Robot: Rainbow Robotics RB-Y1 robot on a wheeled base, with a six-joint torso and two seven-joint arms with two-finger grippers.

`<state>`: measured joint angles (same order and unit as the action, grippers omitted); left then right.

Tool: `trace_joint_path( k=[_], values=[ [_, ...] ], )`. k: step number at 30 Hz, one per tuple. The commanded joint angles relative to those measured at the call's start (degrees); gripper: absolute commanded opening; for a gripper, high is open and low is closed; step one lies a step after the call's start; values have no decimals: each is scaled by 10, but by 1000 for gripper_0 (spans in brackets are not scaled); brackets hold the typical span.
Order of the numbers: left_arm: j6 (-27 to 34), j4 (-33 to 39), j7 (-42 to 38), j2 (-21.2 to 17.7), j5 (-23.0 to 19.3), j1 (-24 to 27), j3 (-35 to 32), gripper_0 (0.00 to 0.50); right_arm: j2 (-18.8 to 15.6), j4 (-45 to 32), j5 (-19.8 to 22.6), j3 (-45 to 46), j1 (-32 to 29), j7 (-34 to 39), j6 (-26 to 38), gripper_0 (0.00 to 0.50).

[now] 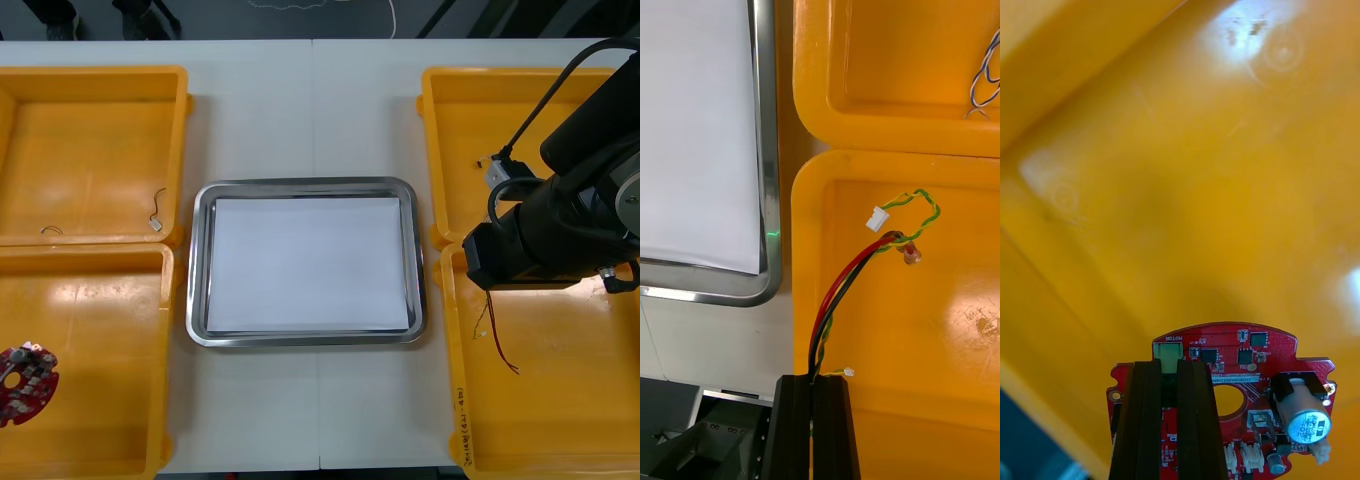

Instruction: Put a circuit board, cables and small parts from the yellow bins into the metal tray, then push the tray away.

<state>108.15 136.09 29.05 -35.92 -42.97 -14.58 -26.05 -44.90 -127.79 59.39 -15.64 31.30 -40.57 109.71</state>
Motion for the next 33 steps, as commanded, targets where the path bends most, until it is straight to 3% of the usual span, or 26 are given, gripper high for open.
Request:
trace_joint_path(
  k=[1, 9, 17, 24, 33],
  values=[
    [18, 18, 50, -71, -46, 16, -41, 0, 7, -17, -1, -4, 17, -16, 3, 0],
    [18, 8, 136, -159, -131, 34, -56, 0, 7, -17, 0, -4, 18, -17, 3, 0],
    [18, -35, 202, -238, -245, 86, -50, 0, 7, -17, -1, -4, 18, -19, 3, 0],
    [18, -33, 216, -246, -288, 151, -27, 0, 6, -17, -2, -4, 18, -21, 3, 0],
    [18, -28, 207, -249, -291, 237, 68, 0, 6, -17, -2, -4, 18, -24, 3, 0]
  ],
)
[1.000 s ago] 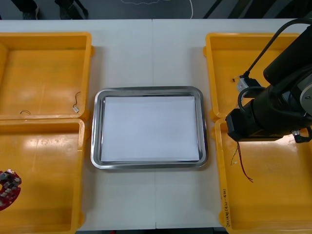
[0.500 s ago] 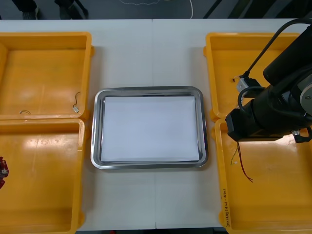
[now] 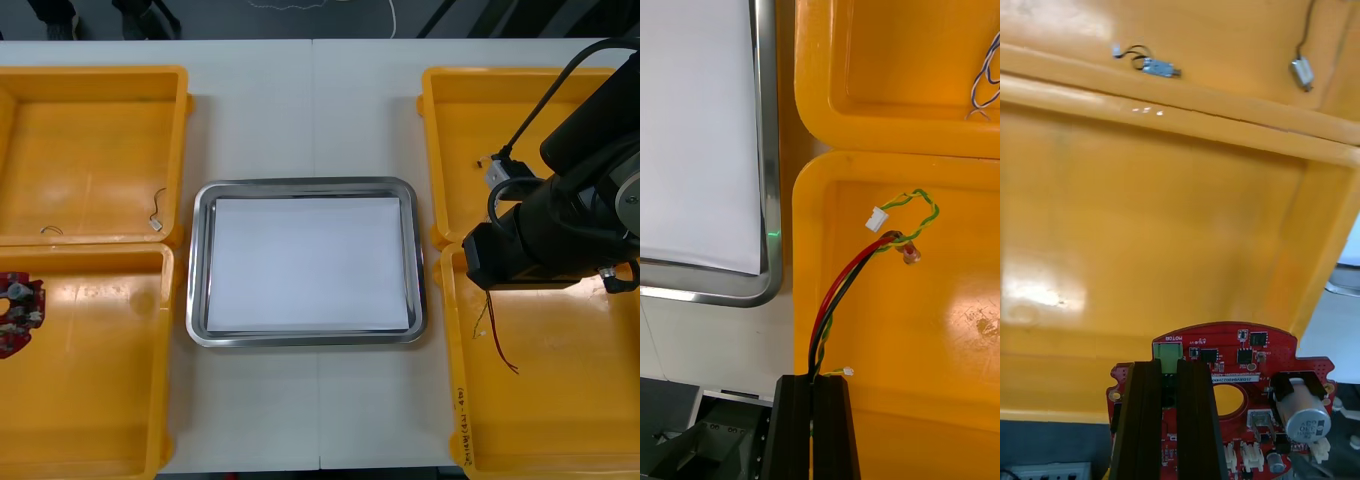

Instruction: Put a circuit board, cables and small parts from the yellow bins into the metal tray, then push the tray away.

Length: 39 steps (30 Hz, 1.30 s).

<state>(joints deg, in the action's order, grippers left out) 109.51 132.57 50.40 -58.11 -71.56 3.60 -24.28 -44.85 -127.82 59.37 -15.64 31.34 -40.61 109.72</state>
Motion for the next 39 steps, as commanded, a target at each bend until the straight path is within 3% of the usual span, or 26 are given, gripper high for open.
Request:
trace_joint_path(
  k=[1, 13, 22, 27, 35, 39],
  values=[
    [5, 7, -8, -28, -5, 62, 59, 0, 6, -16, -1, -4, 18, -24, 3, 0],
    [5, -20, -78, -27, -5, 211, 214, 0, 6, -16, -2, -4, 18, -25, 3, 0],
    [5, -22, -162, -27, 10, 229, 234, 0, 6, -16, -2, -3, 18, -25, 3, 0],
    [5, -41, -162, -27, 11, 244, 243, 0, 6, -16, -2, -4, 18, -26, 3, 0],
    [5, -85, -166, -25, 13, 326, 348, 0, 6, -16, -2, -4, 18, -31, 3, 0],
    [5, -97, -160, -1, 23, 355, 391, 0, 6, -16, -2, -4, 17, -31, 3, 0]
  ],
)
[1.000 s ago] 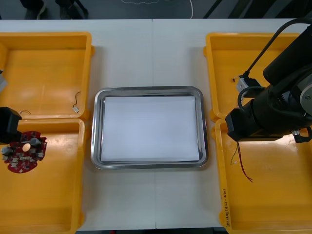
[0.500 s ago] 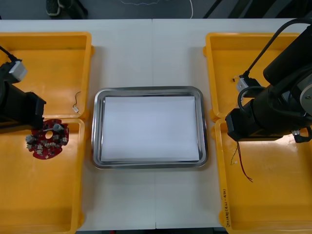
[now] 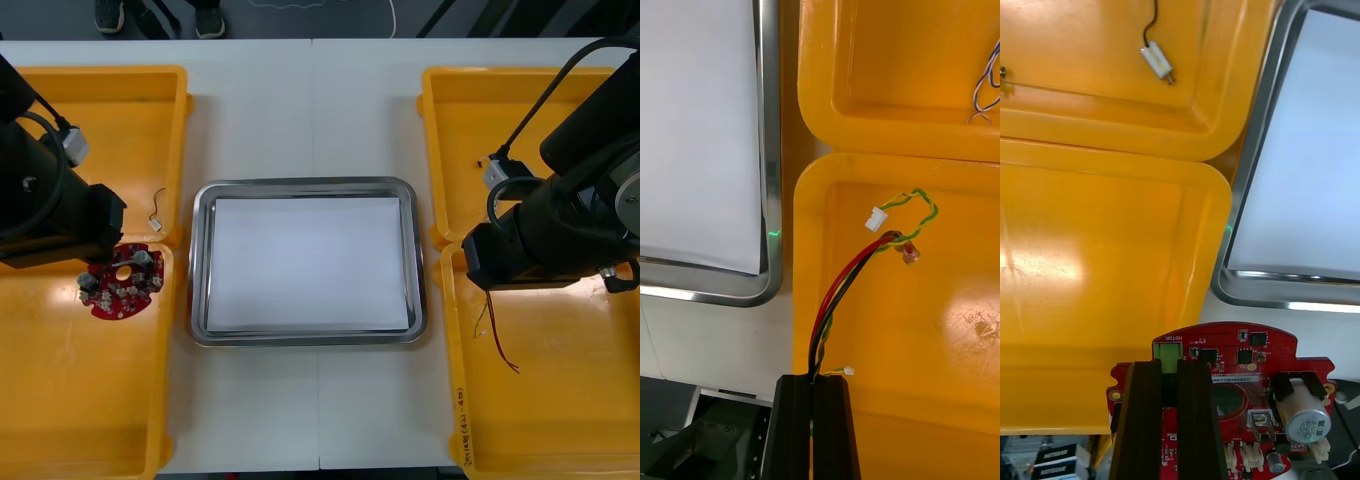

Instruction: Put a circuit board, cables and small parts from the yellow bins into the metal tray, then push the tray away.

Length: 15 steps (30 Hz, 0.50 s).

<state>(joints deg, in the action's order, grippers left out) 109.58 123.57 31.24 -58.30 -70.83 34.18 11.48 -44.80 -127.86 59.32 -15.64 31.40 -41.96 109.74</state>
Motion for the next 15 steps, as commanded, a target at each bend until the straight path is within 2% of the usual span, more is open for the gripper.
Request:
trace_joint_path(
  k=[1, 7, 10, 15],
  values=[
    [4, -8, 33, 7, 21, 54, 38, 0, 5, -16, -2, -3, 17, -17, 3, 0],
    [4, -20, 75, 89, 84, 71, 53, 0, 5, -15, -3, -4, 17, -18, 3, 0],
    [4, -35, 98, 144, 139, 71, 64, 0, 6, -16, -4, -4, 17, -19, 3, 0],
    [4, -68, 109, 200, 196, 82, 86, 0, 5, -16, -4, -4, 17, -19, 3, 0]
  ],
)
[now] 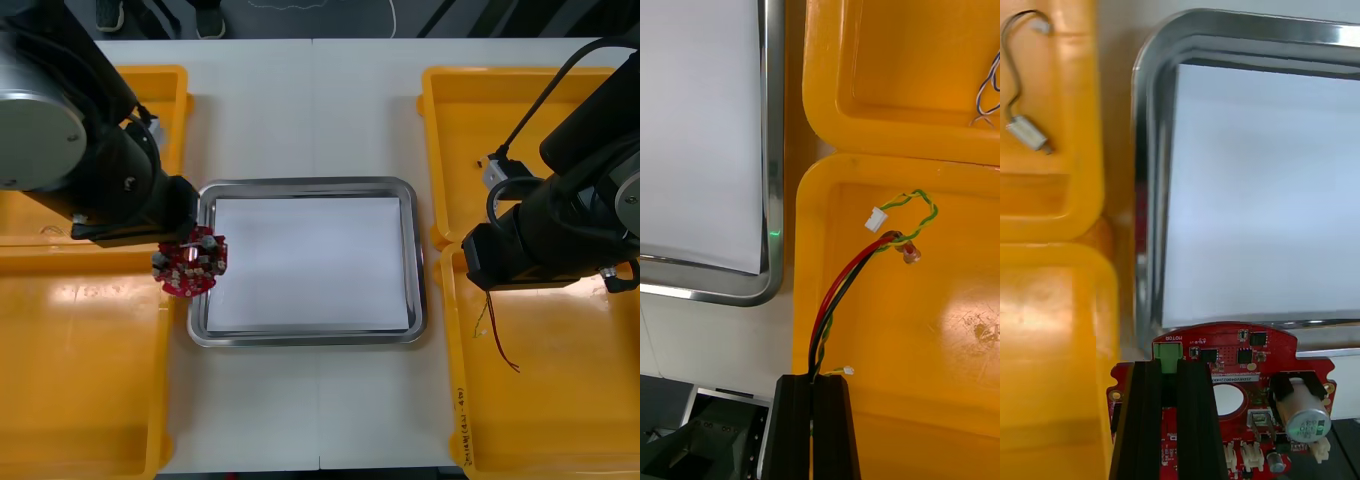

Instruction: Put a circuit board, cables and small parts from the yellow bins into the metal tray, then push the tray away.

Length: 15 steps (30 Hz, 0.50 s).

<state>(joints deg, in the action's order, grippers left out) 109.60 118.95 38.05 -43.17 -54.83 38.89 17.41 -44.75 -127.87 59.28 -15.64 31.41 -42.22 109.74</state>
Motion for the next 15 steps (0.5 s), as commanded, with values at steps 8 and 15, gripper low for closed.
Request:
trace_joint_path(
  k=[8, 15],
  values=[
    [-1, -79, 68, 99, 76, 43, 54, 0, 5, -16, -4, -4, 16, -18, 3, 0],
    [-55, -91, 67, 106, 90, 37, 98, 0, 5, -16, -7, -4, 16, -20, 3, 0]
  ],
)
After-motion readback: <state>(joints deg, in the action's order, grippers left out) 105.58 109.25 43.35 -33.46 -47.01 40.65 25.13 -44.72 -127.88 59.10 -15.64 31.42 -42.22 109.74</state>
